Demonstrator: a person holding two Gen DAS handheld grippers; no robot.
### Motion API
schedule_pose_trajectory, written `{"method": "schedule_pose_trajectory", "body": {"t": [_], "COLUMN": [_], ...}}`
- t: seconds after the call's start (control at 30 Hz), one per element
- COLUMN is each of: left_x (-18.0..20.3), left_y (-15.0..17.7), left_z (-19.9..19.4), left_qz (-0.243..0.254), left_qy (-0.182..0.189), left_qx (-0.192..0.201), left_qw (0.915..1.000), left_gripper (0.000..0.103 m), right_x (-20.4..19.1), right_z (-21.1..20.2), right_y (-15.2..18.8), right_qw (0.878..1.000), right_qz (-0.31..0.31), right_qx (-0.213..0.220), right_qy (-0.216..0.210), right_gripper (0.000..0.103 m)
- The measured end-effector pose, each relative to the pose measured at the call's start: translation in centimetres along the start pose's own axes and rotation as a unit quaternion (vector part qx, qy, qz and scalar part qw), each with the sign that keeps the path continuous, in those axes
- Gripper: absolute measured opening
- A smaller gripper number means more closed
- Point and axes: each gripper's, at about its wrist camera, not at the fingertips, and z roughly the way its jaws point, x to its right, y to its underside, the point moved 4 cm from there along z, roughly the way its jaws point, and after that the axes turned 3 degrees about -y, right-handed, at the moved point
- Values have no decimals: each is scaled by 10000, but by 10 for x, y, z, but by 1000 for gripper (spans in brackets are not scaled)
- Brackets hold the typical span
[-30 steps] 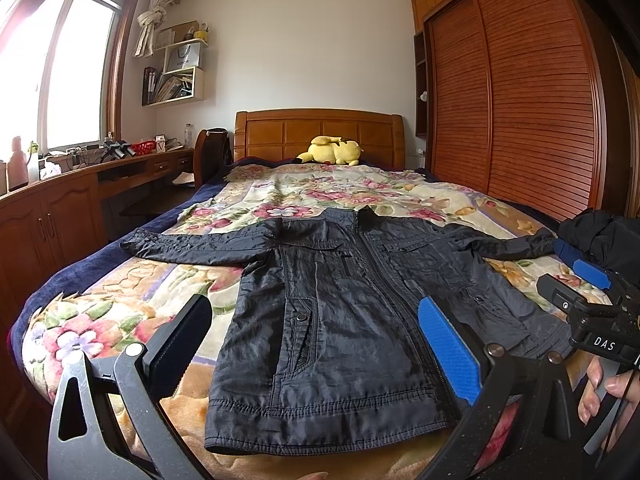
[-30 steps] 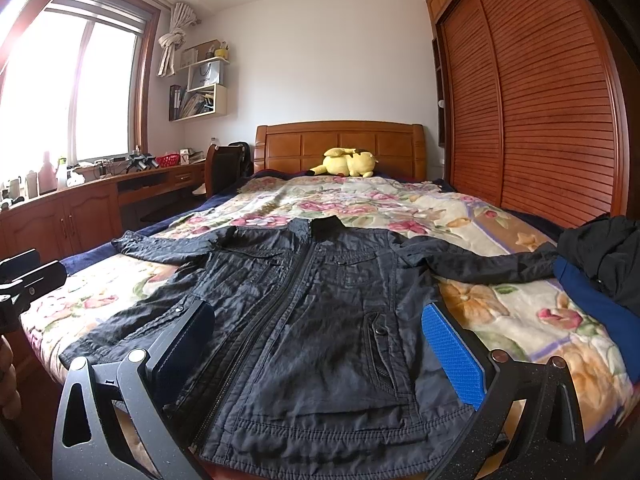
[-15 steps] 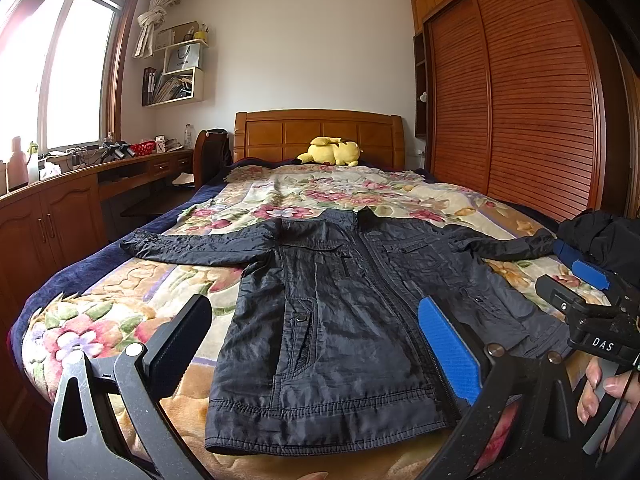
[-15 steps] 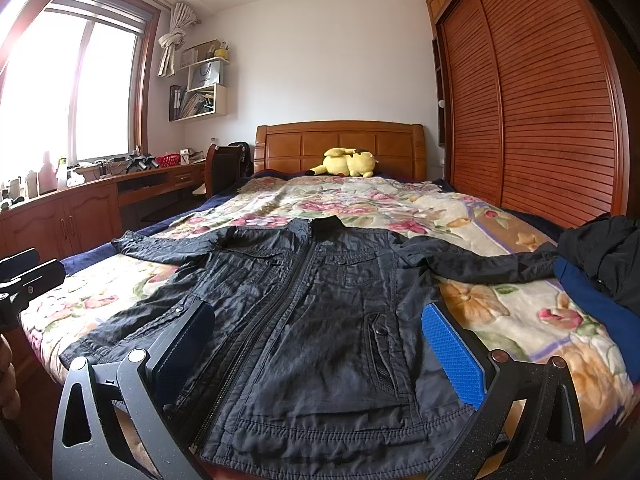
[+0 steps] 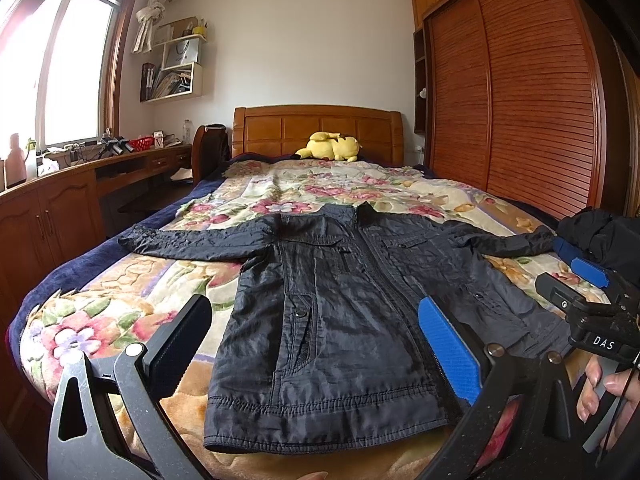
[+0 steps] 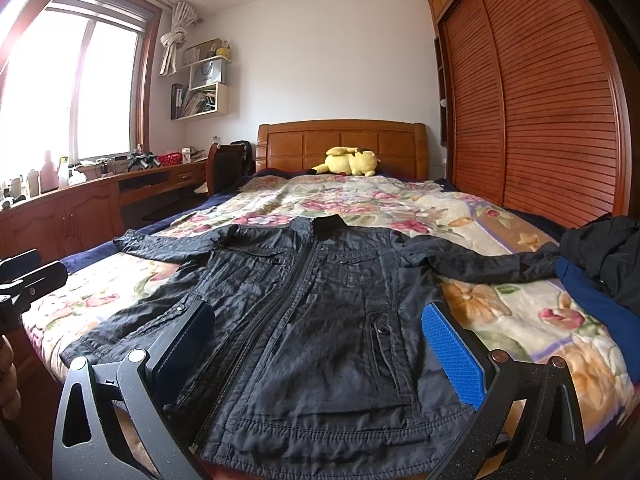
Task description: Fold large clothes
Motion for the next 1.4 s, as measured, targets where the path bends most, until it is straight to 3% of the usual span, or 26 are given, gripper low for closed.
{"method": "schedule_pose_trajectory", "body": {"t": [0.33,0.63,1.4], "left_x": [-28,-75,-189], "left_y": [-1,4,-9], "left_z": [30,60,162], "left_qz": [111,73,-82], "left_qy": [-122,-398,-933], "left_qx": [-281,-533,-902], "left_qw": [9995,9978,9915], "left_gripper": [103,103,103], "right_x": [-20,-45,-87], "right_z": [29,72,211], "right_y": [-5,-33,-53], "right_qw": [9990,9962,9835], "right_qz": [-193,-174,-592], "right_qx": [-227,-293,-886], "right_qy": [-329,-805,-1459], "right_gripper": [103,103,103]}}
